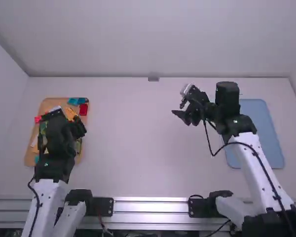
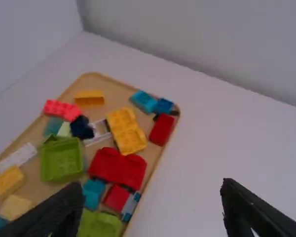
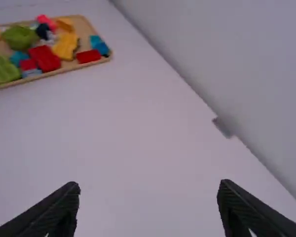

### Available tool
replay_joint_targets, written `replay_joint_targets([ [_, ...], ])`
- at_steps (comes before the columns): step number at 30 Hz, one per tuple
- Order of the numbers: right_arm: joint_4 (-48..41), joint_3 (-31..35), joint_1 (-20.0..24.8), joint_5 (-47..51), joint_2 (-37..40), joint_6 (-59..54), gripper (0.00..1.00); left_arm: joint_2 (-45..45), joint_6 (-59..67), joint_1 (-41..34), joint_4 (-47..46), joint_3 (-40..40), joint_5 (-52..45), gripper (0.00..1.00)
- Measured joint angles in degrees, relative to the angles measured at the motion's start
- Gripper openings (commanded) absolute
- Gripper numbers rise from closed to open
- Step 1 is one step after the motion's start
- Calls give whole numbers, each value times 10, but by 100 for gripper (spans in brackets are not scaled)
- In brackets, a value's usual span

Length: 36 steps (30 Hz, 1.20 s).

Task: Assemble lego blocks to make yellow taxi

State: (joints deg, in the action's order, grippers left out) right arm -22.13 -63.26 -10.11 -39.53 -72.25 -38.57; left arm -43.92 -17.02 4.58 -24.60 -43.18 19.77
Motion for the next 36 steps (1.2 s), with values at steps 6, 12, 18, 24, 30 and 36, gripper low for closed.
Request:
replay_joint_targets([
  [6, -21, -75, -33, -54, -83, -56, 87, -120, -28, 53, -103, -149, -8, 87],
  [12, -45, -141, -68, -83, -156, -108, 94, -259, -51, 125, -191, -295, -59, 94],
  [18, -59, -186, -81, -103, -206, -148, 98, -420, -77, 161, -258, -431, -108, 98],
  [24, -65, -203, -80, -115, -225, -165, 99, -540, -102, 163, -304, -534, -128, 99],
  [30, -38, -203, -80, -123, -226, -124, 99, -620, -118, 163, -302, -586, -151, 99],
  [36, -14, -204, -74, -124, -226, -56, 99, -658, -140, 163, -311, -587, -158, 99],
])
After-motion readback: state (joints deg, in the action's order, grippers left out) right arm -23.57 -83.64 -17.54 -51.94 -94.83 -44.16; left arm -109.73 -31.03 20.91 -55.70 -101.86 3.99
